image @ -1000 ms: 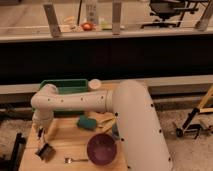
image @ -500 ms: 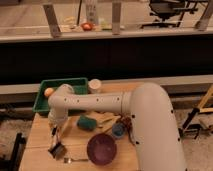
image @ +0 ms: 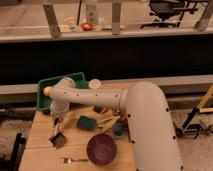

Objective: Wipe table surface with brush

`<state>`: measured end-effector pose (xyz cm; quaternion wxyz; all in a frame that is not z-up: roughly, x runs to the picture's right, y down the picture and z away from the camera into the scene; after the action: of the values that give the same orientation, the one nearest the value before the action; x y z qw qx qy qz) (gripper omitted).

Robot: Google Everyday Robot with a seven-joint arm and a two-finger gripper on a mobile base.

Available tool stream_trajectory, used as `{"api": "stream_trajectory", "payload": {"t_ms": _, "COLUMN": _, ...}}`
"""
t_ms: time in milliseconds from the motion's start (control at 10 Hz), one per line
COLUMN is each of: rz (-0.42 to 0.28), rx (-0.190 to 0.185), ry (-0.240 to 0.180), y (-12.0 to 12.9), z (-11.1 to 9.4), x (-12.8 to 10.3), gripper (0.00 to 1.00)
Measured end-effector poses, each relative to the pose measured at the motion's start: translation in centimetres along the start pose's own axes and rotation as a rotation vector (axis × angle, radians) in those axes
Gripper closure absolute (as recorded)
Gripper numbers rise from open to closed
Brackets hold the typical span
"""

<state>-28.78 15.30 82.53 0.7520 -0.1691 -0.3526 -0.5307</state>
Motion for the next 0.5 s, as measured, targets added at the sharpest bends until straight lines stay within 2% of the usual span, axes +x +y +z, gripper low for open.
{"api": "stream_trajectory", "payload": {"t_ms": 200, "rz": -0.061, "rx": 0.017, "ry": -0.03, "y": -2.7, "z": 1.0, "x": -1.5, "gripper": 1.0}}
{"api": "stream_trajectory", "payload": {"t_ms": 500, "rz": -0.14, "rx": 0.027, "ry": -0.091, "y": -4.2, "z": 2.3, "x": -4.6, "gripper": 1.0}}
